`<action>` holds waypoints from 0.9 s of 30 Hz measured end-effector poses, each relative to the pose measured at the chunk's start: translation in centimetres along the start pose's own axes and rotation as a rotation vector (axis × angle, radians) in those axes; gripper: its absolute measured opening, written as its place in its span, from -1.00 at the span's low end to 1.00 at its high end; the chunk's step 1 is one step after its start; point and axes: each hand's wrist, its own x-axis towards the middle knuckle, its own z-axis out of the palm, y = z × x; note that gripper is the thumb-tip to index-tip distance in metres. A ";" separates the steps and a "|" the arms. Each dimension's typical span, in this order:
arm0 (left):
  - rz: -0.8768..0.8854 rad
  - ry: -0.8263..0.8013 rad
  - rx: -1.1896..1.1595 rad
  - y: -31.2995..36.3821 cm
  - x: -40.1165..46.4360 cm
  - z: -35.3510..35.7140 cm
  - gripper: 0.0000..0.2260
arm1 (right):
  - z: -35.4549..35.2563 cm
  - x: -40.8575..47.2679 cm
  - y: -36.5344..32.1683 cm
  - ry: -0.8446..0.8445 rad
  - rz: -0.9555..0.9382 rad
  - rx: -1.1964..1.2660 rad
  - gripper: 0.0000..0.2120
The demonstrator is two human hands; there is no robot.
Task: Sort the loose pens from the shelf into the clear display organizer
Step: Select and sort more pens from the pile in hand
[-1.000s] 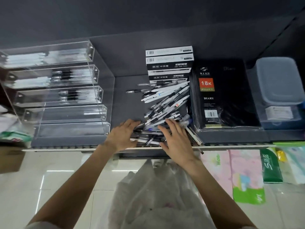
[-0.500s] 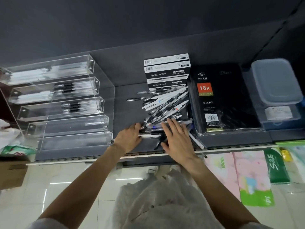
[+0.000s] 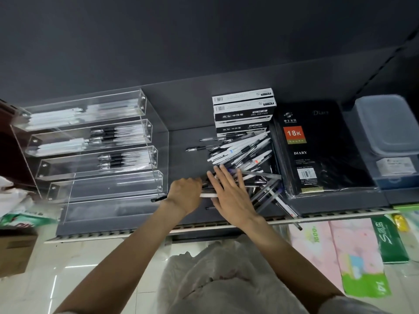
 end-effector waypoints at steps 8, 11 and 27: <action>0.004 0.064 -0.414 -3.1 -3.7 -2.6 -0.75 | -3.3 1.9 -1.5 0.216 -0.094 0.090 -0.60; 0.002 0.079 -0.905 -3.4 -4.1 -3.0 -0.91 | -6.1 2.6 -1.6 0.421 0.043 0.066 -0.50; 0.262 -0.557 -2.330 -0.9 -3.0 -2.8 -0.63 | -11.9 4.5 -0.7 0.040 0.513 1.717 -0.60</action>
